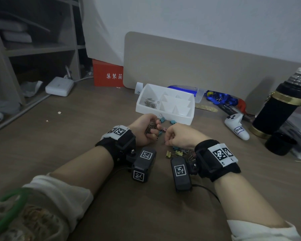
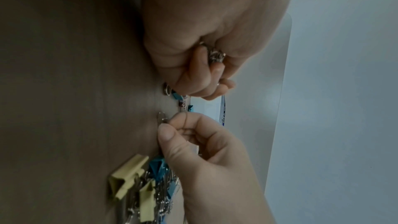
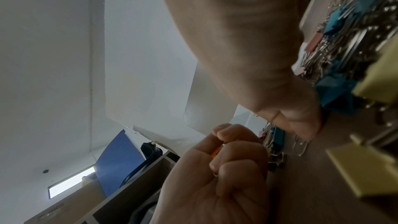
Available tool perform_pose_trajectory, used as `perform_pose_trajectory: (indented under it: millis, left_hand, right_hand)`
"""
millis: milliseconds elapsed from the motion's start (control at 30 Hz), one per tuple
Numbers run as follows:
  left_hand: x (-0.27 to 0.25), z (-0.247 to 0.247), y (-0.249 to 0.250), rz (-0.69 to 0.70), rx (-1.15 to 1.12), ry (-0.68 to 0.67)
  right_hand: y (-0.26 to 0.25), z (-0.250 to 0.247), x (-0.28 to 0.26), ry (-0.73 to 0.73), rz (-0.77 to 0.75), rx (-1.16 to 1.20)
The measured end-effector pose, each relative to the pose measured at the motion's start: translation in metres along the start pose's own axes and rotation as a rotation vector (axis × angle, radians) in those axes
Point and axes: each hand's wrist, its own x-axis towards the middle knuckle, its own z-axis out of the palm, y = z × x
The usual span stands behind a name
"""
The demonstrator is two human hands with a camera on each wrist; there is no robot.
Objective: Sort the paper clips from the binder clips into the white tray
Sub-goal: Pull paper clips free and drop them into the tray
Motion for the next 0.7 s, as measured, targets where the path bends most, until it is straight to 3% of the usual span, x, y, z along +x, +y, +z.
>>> perform_pose_trajectory:
  millis: [167, 300, 433, 500, 567, 700]
  left_hand:
    - [-0.001, 0.000, 0.000, 0.000, -0.008, -0.001]
    - [-0.002, 0.000, 0.001, -0.010, -0.013, -0.002]
    - [-0.006, 0.002, 0.000, -0.023, 0.022, -0.013]
    - [-0.008, 0.004, 0.000, -0.034, 0.072, -0.013]
    - [-0.009, 0.006, -0.001, -0.052, 0.125, -0.016]
    - [-0.009, 0.007, -0.003, -0.057, 0.227, -0.063]
  right_hand:
    - [0.000, 0.000, 0.001, -0.007, -0.022, -0.095]
    - [0.002, 0.000, 0.003, 0.075, 0.010, -0.056]
    - [0.002, -0.001, 0.007, 0.356, 0.007, 0.118]
    - [0.001, -0.003, 0.007, 0.526, -0.039, 0.220]
    - [-0.002, -0.004, 0.006, 0.606, -0.116, 0.322]
    - [-0.010, -0.004, 0.001, 0.534, -0.264, 0.476]
